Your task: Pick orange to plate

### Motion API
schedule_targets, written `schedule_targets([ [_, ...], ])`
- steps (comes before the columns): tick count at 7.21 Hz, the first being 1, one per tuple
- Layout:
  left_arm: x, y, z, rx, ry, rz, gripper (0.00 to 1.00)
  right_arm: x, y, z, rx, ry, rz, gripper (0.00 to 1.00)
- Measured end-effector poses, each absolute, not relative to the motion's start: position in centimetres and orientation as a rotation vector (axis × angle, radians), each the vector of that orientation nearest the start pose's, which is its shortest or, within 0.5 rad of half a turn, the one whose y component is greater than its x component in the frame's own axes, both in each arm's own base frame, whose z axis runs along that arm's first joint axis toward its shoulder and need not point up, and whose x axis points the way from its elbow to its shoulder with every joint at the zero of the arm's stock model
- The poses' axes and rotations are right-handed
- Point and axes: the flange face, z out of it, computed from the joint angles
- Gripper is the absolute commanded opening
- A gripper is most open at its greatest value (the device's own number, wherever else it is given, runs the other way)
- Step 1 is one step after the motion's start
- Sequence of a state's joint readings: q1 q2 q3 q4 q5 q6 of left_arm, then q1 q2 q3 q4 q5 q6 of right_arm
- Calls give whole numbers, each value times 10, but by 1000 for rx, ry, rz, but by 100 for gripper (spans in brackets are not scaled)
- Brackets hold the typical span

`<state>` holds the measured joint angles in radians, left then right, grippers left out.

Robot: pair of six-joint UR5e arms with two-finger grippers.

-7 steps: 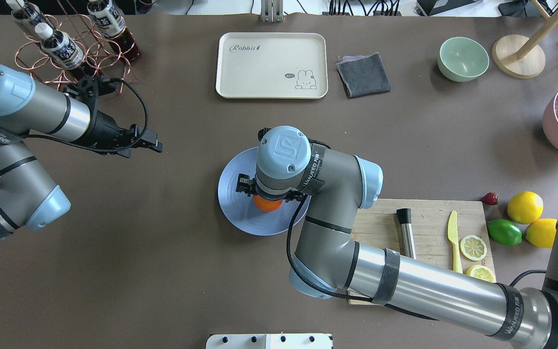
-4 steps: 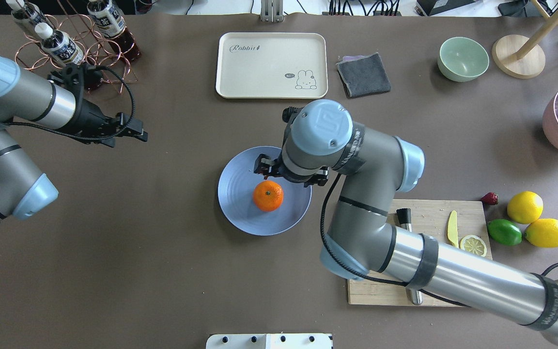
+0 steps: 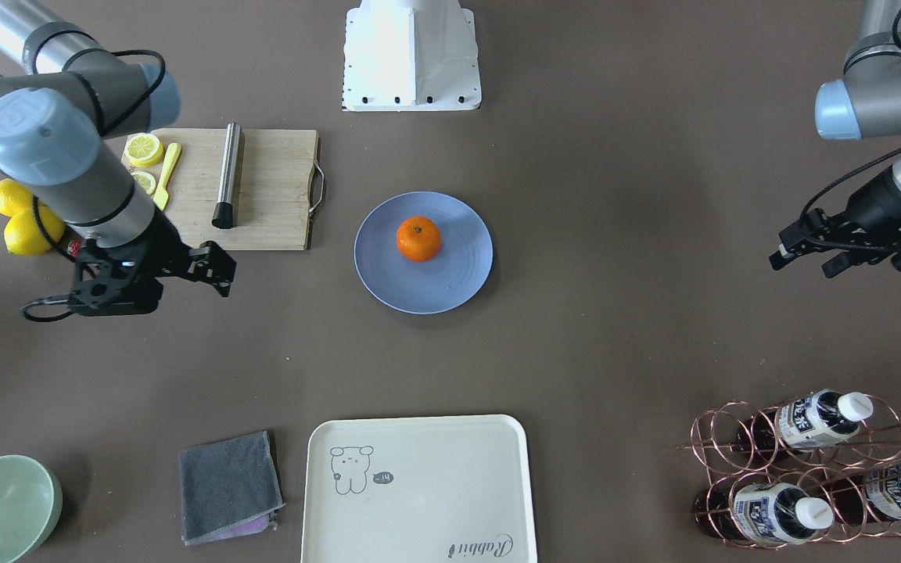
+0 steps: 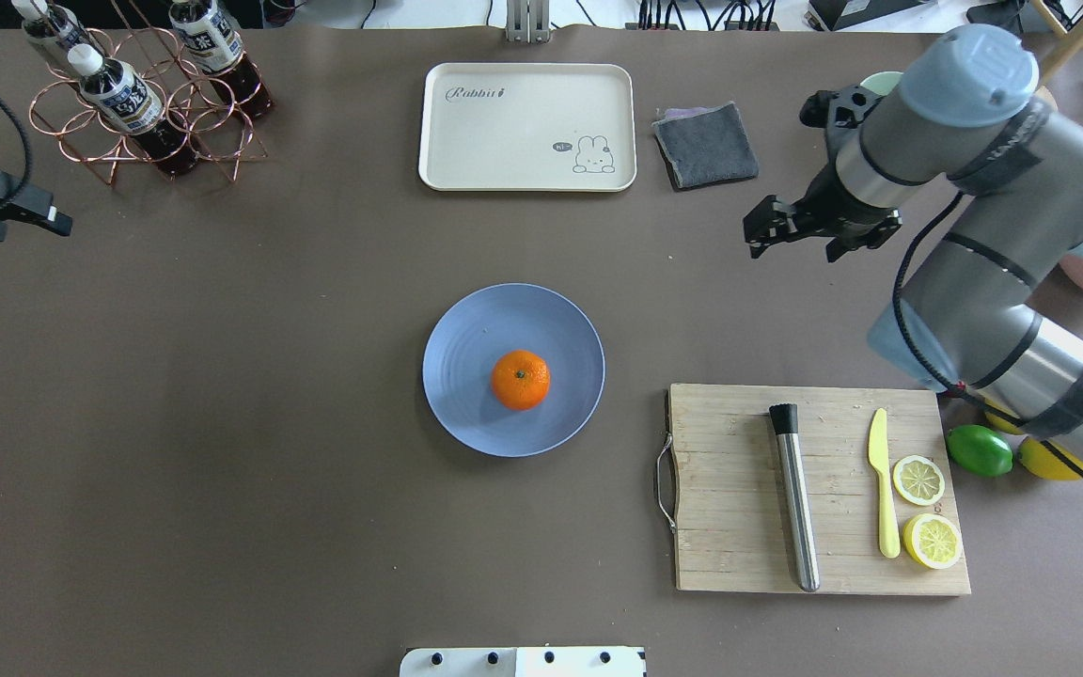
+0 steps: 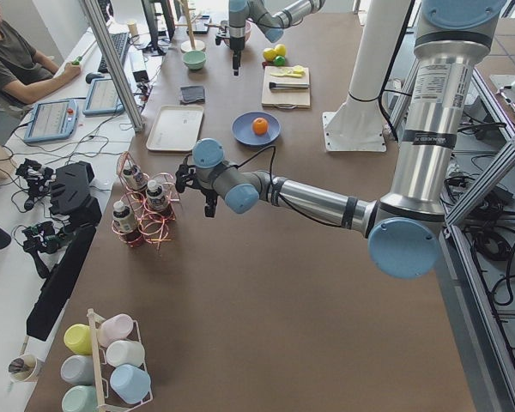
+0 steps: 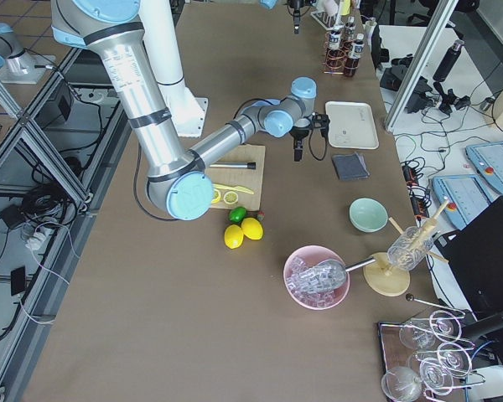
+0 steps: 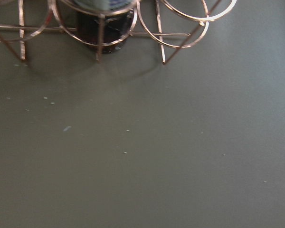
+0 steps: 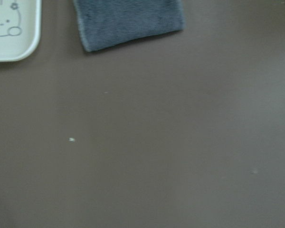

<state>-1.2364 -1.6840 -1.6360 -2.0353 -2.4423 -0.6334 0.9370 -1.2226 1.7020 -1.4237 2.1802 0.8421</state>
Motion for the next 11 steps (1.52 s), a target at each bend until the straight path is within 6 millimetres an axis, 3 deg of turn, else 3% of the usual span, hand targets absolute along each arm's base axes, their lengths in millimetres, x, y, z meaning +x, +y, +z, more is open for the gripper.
schedule_targets([
  [2, 42, -536, 556, 133, 953, 69, 97, -174, -547, 491, 71, -814, -93, 100],
  [3, 7, -531, 577, 107, 921, 95, 97, -120, -539, 533, 87, -796, -131, 100],
  [5, -32, -515, 611, 44, 849, 114, 97, -40, -517, 601, 103, -765, -180, 100],
  [7, -41, -503, 621, 41, 815, 113, 97, 5, -504, 639, 89, -767, -199, 100],
  [9, -42, -505, 612, 74, 814, 125, 97, 39, -498, 648, 82, -772, -225, 100],
  [11, -43, -506, 609, 102, 812, 136, 97, 48, -497, 648, 83, -774, -226, 100],
])
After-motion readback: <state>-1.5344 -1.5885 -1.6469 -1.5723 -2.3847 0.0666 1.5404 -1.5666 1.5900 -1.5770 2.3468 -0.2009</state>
